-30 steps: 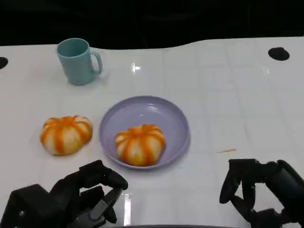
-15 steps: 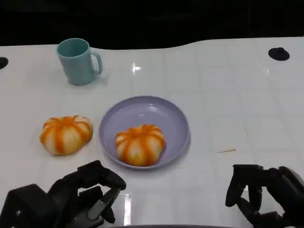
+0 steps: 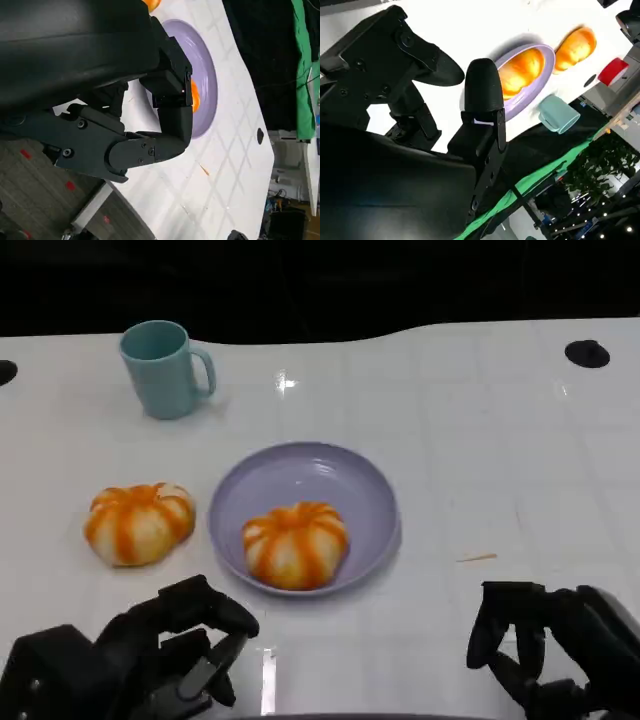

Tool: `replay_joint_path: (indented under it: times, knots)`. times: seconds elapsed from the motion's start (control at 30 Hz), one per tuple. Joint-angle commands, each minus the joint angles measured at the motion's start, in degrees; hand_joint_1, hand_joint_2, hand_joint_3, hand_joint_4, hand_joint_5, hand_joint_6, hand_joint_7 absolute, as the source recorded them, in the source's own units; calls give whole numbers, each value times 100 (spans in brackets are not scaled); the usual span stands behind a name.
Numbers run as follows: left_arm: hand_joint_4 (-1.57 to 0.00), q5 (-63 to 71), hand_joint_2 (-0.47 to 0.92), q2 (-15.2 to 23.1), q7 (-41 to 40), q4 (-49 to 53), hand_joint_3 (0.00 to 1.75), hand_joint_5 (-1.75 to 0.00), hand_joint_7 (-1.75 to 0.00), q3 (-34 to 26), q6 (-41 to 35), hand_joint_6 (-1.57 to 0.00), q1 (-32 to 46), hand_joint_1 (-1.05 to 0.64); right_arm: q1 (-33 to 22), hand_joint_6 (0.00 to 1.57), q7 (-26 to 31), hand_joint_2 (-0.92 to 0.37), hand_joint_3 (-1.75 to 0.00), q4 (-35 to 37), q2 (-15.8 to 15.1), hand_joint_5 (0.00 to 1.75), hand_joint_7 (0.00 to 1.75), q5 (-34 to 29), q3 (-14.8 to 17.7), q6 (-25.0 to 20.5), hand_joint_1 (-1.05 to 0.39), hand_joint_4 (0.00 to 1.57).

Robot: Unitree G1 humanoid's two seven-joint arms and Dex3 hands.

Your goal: Grasp the bread from the table and place it into the plate.

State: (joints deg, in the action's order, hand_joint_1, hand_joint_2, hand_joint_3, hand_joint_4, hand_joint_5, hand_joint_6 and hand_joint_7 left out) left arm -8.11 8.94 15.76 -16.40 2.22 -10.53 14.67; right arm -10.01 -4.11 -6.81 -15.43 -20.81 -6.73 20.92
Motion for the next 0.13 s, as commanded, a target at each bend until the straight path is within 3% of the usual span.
replay_joint_path:
  times: [0.03, 0.13]
  knots:
    - [-69, -31, 89, 76, 32, 41, 53, -175, -136, -80, 26, -63, -23, -40, 33, 87, 57, -28, -131, 42, -7, 175, 140, -8, -6, 28, -17, 98]
    - [-68, -72, 89, 71, 41, 5, 53, -175, -135, -88, 2, -63, -13, -39, 27, 87, 46, -28, -131, 1, -9, 175, 140, -1, -8, 15, -17, 98]
